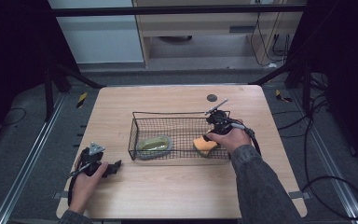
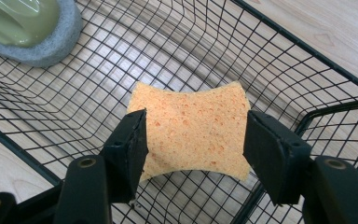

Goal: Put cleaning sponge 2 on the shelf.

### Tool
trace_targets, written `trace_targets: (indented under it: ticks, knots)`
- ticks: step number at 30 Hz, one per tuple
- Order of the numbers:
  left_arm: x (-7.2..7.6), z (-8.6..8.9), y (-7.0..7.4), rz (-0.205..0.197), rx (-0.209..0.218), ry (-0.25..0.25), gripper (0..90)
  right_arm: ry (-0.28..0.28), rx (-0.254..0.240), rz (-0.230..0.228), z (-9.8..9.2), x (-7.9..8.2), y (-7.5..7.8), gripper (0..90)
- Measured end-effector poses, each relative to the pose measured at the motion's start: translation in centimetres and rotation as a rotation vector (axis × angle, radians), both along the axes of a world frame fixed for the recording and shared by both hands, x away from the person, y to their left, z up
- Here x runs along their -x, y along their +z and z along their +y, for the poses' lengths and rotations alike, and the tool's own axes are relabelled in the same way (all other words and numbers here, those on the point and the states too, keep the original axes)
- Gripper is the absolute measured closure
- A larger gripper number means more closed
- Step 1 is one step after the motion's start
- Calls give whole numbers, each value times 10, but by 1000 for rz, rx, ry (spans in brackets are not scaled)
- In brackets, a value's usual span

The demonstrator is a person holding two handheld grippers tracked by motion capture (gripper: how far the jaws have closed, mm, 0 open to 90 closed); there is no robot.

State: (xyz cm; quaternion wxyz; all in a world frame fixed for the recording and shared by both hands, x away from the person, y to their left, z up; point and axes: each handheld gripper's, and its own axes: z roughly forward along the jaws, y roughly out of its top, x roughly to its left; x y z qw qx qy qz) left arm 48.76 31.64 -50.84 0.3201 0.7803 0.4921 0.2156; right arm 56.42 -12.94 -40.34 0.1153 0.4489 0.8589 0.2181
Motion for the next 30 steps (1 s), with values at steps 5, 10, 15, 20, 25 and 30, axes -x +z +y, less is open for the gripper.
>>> trace_targets:
  ticks: [5,10,15,20,25,30]
  knots:
    - [0,0,0,0,0,0,0,0,-12,-10,1,1,1,381]
    - [0,0,0,1,3,2,0,-8,-35,-27,0,4,3,320]
    - [0,0,0,1,3,3,0,-21,-60,-65,-4,8,7,234]
    - [0,-1,0,1,3,5,0,-32,-92,-116,-9,14,14,132]
    - [0,-1,0,2,2,4,0,-50,-119,-151,-17,18,19,76]
    - [0,-1,0,2,2,5,0,-87,-126,-191,-31,21,22,72]
